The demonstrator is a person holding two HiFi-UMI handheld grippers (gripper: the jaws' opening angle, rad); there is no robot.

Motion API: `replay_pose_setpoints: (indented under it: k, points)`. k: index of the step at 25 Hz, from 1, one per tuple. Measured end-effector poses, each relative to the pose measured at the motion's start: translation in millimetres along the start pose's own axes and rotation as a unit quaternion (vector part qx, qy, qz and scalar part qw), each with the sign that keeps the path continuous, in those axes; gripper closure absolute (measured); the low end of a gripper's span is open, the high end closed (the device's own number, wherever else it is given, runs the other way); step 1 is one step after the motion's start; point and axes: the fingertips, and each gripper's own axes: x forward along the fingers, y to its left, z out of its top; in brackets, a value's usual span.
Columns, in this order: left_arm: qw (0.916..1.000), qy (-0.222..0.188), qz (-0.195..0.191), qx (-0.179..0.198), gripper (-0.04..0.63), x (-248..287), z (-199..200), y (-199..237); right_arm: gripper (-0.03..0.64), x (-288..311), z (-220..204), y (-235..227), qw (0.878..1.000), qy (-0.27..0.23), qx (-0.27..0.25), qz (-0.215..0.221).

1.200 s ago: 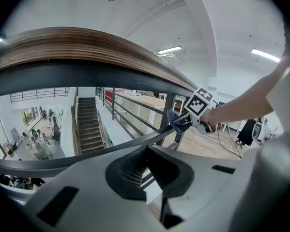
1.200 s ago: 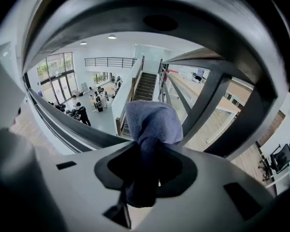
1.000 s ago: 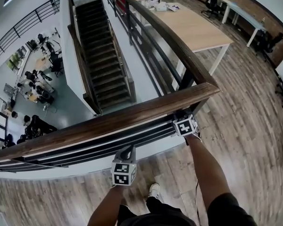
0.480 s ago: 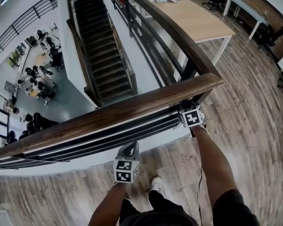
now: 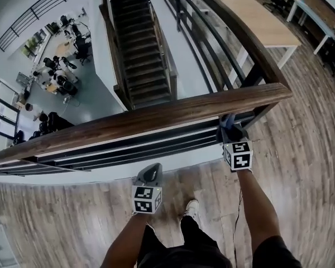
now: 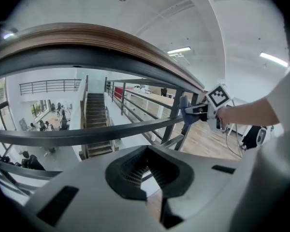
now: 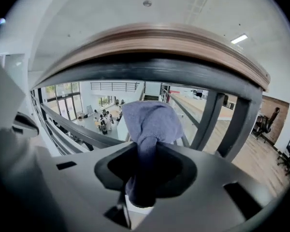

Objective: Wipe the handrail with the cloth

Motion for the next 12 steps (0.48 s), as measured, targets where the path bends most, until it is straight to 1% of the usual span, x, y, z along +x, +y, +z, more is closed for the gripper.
replay_pose_setpoints:
  k: [3, 7, 8, 12]
  points:
    - [0.9994, -0.007, 0.026, -0.022, 0.592, -35, -16, 41, 0.511, -13, 2, 82, 0.999, -0.015, 0.003, 0.033]
    - [0.9945, -0.022, 0.054, -0.086, 0.592, -80, -51, 108, 0.511, -16, -16, 203, 0.996, -0.009, -0.001, 0.09]
    - [0.993, -0.026, 0.064, -0.096, 0.592, -92, -59, 128, 0.511, -15, -20, 235, 0.994, -0.005, 0.002, 0.105]
    - [0.9894, -0.028, 0.103, -0.099, 0.592, -147, -91, 217, 0.511, -7, -29, 360, 0.989, 0.003, 0.016, 0.145]
